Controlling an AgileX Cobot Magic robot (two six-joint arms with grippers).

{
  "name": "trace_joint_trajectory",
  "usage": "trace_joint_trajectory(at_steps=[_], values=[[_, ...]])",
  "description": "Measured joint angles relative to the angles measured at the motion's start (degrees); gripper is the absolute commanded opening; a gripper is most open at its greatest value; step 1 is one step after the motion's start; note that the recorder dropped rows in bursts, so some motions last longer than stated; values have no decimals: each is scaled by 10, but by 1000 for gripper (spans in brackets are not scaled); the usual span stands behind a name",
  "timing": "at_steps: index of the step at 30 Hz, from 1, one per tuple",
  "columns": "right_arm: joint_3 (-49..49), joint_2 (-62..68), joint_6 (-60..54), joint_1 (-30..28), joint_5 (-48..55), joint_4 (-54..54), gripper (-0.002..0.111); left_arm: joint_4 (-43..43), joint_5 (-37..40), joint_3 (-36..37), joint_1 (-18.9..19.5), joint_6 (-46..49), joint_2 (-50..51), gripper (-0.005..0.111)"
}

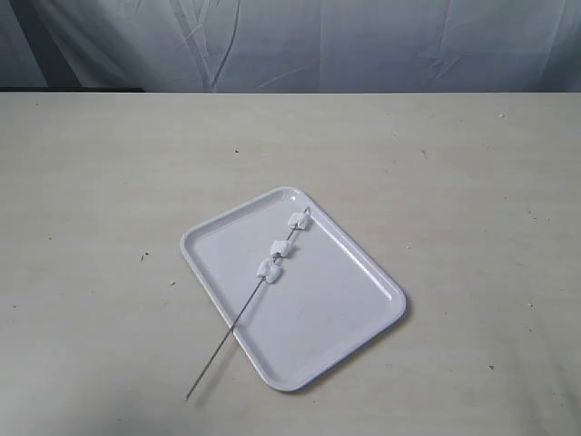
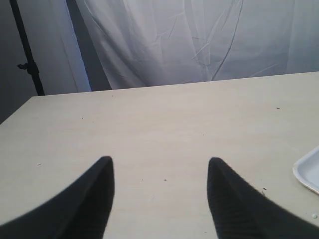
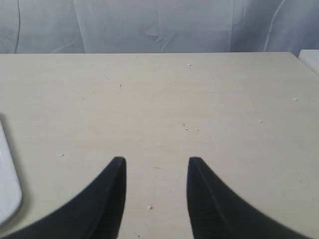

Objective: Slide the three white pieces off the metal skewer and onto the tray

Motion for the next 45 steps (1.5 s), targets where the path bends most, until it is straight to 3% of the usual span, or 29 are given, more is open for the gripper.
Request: trace_joint_trajectory(at_steps=[40, 45], values=[[0, 0, 0, 0, -17, 1, 39, 14, 0, 0, 0, 0, 0, 54], [0, 0, 0, 0, -108, 124, 39, 0, -52, 0, 0, 0, 0, 54]])
